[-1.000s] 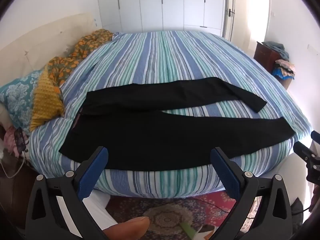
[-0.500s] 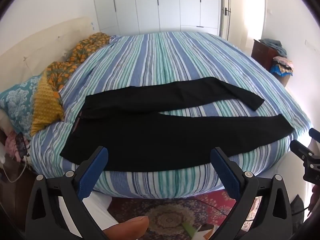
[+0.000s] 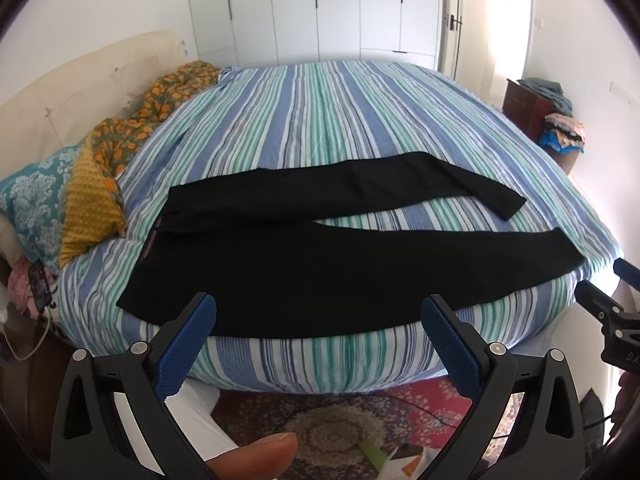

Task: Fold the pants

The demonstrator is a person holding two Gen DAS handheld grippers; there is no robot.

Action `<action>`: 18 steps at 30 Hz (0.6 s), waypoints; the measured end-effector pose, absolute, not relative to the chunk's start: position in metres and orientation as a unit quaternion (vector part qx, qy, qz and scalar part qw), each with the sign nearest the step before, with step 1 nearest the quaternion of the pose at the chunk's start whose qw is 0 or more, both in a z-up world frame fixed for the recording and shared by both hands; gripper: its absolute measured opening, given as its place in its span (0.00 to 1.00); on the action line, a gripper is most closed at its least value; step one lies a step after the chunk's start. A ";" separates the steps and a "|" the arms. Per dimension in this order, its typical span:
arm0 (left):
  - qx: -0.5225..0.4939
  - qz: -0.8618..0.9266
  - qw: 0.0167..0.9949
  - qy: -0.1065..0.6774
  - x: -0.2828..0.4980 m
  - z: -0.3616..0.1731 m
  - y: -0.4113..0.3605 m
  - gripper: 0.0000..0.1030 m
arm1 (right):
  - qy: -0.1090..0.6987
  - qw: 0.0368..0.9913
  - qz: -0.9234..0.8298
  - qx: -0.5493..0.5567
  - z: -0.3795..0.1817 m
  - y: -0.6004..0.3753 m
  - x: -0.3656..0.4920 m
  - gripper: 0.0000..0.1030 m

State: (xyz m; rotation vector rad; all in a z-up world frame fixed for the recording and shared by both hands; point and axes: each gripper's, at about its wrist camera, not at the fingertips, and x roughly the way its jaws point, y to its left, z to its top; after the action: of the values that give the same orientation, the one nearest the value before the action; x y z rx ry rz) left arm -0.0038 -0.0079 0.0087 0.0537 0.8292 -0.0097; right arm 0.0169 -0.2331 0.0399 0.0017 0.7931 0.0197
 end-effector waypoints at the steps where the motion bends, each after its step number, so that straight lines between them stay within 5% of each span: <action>1: 0.026 -0.004 0.915 0.402 -0.004 0.008 -0.008 0.99 | 0.386 0.923 0.009 0.001 0.040 -0.233 0.017 1.00; 18: 0.010 -0.002 0.908 0.418 -0.004 -0.001 -0.002 0.99 | 0.395 0.919 0.017 -0.010 0.035 -0.226 0.017 1.00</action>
State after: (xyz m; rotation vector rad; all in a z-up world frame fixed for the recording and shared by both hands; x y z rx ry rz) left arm -0.0043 -0.0021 -0.0009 0.0214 0.8636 -0.0034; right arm 0.0172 -0.2259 0.0349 -0.0201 0.8116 0.0347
